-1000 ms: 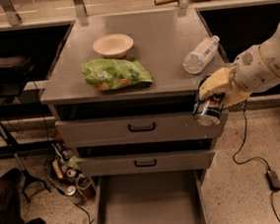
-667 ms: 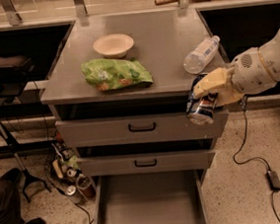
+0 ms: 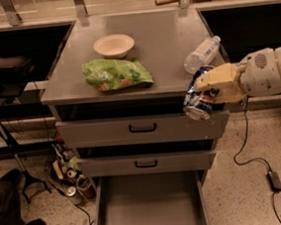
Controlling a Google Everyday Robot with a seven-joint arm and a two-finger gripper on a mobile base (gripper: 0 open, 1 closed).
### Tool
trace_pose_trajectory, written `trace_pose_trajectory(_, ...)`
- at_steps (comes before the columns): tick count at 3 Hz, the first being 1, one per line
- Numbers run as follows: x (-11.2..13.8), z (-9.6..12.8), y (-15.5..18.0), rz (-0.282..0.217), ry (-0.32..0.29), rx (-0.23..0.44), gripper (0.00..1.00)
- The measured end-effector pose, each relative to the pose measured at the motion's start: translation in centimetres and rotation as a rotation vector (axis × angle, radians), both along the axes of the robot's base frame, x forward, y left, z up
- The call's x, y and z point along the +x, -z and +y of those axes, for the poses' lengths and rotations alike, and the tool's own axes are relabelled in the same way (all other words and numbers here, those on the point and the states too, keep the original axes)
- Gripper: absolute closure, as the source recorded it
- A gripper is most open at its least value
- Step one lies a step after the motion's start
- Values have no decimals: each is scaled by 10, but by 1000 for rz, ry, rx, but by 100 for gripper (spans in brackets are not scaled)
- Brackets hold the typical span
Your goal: Pick pepsi can from bottom drawer and place on counter
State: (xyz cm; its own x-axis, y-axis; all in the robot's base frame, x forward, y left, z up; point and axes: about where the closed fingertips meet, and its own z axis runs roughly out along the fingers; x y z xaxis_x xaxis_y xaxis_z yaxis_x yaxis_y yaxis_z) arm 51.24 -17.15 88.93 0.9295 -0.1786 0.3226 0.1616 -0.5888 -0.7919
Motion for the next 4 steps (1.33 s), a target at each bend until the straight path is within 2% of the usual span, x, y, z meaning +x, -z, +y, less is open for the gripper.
trace_pose_trajectory(1,1,9,-25,7,61,111,100)
trace_pose_trajectory(3,32,39,-66,113,231,315,100)
trace_pose_trajectory(4,35,42,-69,123,246,330,100)
